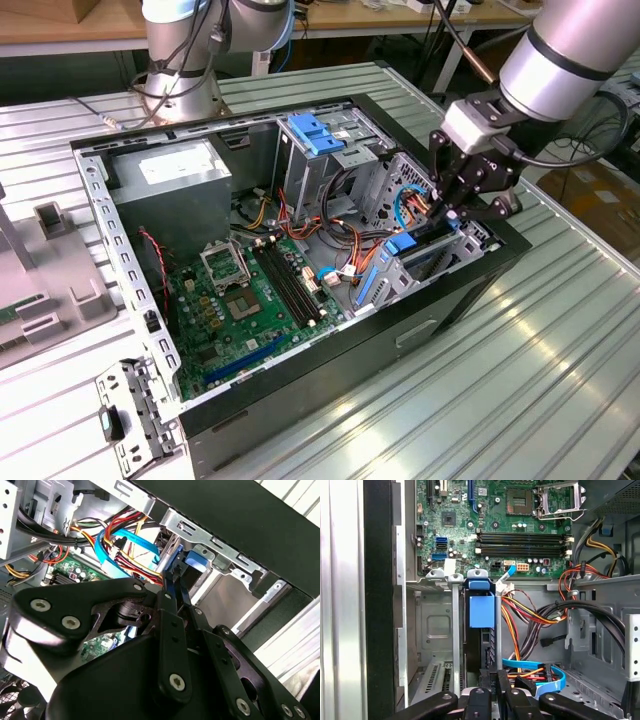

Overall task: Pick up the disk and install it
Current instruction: 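Insert the first disk wire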

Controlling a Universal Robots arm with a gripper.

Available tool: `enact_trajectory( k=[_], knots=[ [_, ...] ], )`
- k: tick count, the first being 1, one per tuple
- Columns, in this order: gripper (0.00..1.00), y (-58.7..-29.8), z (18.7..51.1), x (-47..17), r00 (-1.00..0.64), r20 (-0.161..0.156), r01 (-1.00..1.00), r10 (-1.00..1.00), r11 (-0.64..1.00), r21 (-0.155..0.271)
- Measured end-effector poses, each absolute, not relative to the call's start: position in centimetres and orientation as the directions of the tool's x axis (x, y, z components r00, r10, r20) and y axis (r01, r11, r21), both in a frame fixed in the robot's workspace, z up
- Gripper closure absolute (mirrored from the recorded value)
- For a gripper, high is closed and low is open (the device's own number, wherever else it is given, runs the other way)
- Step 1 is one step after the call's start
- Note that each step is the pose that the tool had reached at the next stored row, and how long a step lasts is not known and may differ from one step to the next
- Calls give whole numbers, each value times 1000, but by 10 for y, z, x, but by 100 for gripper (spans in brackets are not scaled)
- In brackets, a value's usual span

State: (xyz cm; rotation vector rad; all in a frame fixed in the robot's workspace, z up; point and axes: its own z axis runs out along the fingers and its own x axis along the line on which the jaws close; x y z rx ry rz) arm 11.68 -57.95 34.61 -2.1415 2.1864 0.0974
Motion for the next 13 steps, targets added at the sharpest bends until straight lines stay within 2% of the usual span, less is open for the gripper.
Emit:
enact_trajectory(
  k=[13],
  knots=[
    [82,-586,346,117,-20,-123,-1000,-992,21,-10]
  ],
)
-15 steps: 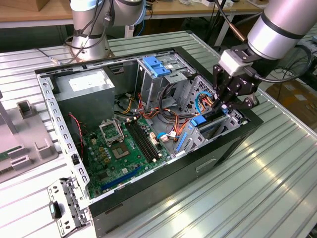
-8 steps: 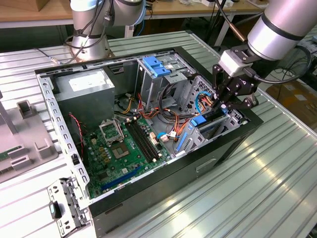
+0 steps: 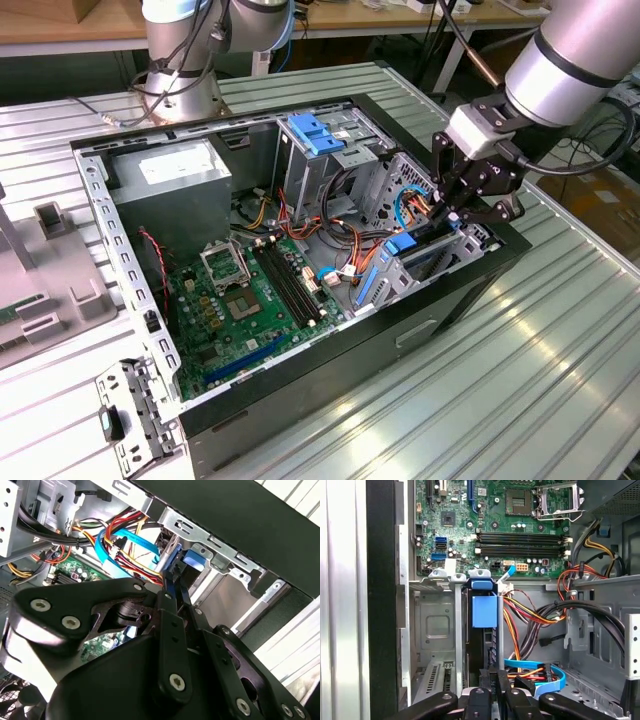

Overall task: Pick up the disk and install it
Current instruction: 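Insert the first disk wire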

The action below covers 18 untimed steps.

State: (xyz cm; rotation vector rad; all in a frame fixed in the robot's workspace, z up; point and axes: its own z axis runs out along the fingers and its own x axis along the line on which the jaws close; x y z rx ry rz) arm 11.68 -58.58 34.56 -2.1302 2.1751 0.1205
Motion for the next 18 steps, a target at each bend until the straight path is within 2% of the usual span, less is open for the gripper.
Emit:
enact_trajectory(
  k=[18],
  knots=[
    [82,-587,340,117,-20,-137,-1000,-990,22,-9]
  ],
)
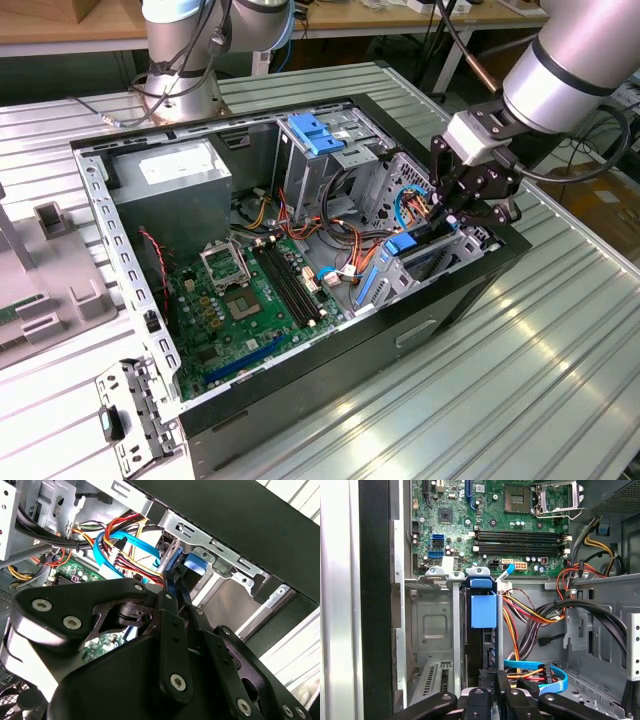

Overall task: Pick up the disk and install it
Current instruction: 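Insert the first disk wire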

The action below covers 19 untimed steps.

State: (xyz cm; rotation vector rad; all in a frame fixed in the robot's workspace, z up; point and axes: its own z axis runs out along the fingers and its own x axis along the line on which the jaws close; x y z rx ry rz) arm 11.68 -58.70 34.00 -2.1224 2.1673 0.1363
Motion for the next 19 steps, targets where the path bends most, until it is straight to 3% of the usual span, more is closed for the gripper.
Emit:
enact_trajectory(
  k=[3,6,13,16,18,19],
  knots=[
    [81,-587,340,117,-20,-138,-1000,-990,22,-9],
    [69,-587,340,117,-20,-138,-1000,-990,22,-9],
    [69,-586,349,117,-20,-138,-1000,-990,22,-9],
    [77,-585,347,117,-20,-138,-1000,-990,22,-8],
    [89,-585,346,117,-21,-138,-1000,-990,22,-6],
    [89,-585,346,117,-21,-138,-1000,-990,21,-5]
  ],
)
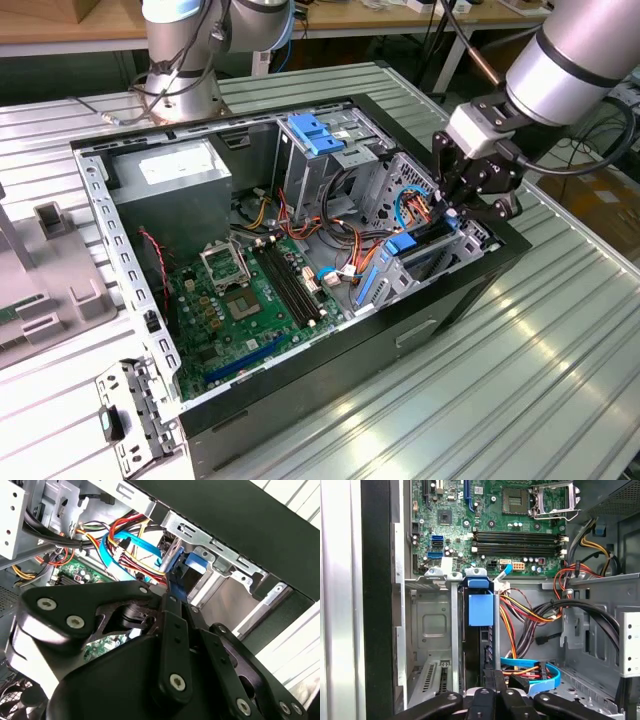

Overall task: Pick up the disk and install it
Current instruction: 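Insert the first disk wire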

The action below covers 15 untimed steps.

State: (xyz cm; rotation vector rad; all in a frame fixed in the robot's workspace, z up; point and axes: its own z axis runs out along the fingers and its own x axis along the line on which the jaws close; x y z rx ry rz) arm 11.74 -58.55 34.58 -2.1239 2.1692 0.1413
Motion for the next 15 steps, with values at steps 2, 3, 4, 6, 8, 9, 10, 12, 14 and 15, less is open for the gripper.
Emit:
enact_trajectory(
  k=[2,3,4,6,8,9,10,12,14,15],
  knots=[
    [89,-585,344,118,-21,-137,-1000,-990,22,-2],
    [89,-585,344,119,-21,-137,-1000,-990,22,-1],
    [89,-586,343,119,-22,-137,-1000,-990,22,0],
    [89,-586,342,119,-21,-139,-1000,-990,22,1],
    [89,-585,344,123,-21,-141,-1000,-990,22,1],
    [89,-586,346,124,-21,-141,-1000,-990,22,1],
    [89,-586,347,127,-22,-140,-1000,-990,22,1],
    [89,-586,350,129,-22,-141,-1000,-990,22,1],
    [89,-585,358,138,-22,-143,-1000,-990,22,3],
    [89,-585,360,141,-22,-143,-1000,-989,22,3]
  ],
)
